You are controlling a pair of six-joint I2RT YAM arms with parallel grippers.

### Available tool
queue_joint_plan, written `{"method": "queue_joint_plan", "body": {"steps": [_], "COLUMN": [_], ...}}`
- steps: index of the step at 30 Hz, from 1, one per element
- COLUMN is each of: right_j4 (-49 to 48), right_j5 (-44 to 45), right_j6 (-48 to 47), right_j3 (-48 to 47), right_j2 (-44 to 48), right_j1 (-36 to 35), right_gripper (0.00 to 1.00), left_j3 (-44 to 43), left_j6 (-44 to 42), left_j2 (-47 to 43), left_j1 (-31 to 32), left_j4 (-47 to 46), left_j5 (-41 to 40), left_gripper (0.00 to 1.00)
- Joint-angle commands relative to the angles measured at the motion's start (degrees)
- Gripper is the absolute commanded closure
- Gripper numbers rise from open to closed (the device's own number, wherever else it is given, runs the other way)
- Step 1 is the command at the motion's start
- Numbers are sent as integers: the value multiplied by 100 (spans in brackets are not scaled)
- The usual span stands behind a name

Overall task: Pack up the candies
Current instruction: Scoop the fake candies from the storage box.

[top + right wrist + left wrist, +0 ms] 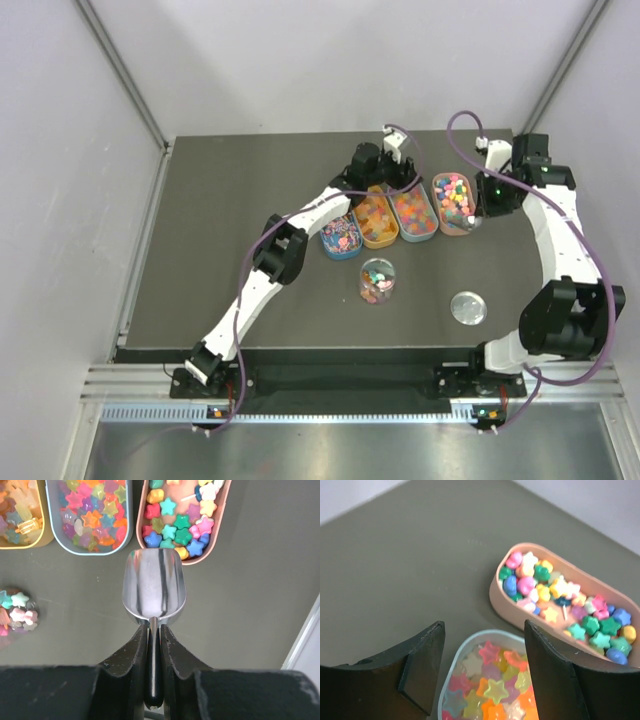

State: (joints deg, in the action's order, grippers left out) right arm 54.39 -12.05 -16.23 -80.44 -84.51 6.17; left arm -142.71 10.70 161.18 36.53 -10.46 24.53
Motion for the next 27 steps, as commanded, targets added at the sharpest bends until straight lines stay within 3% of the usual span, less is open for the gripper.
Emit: {"method": "queue_joint_plan", "body": {"steps": [1,13,27], "right_j4": [-262,-560,-667], "right_j5": [19,168,195], "right_j6": [93,-73,-249], "right_j3": [-410,-410,-1456], "right_j2": [49,-276,-1463], "right_j1": [51,51,-63], "right_gripper": [100,100,100], "left_j3": [-397,-441,-635], "left_j6": [-129,-112,-94], "left_j2": [-219,-175,176], "left_j1": [-68,-15,135], "left_j4": [-712,-826,-905], "left_j5": [-160,-265,-115], "left_gripper": [31,30,32]}}
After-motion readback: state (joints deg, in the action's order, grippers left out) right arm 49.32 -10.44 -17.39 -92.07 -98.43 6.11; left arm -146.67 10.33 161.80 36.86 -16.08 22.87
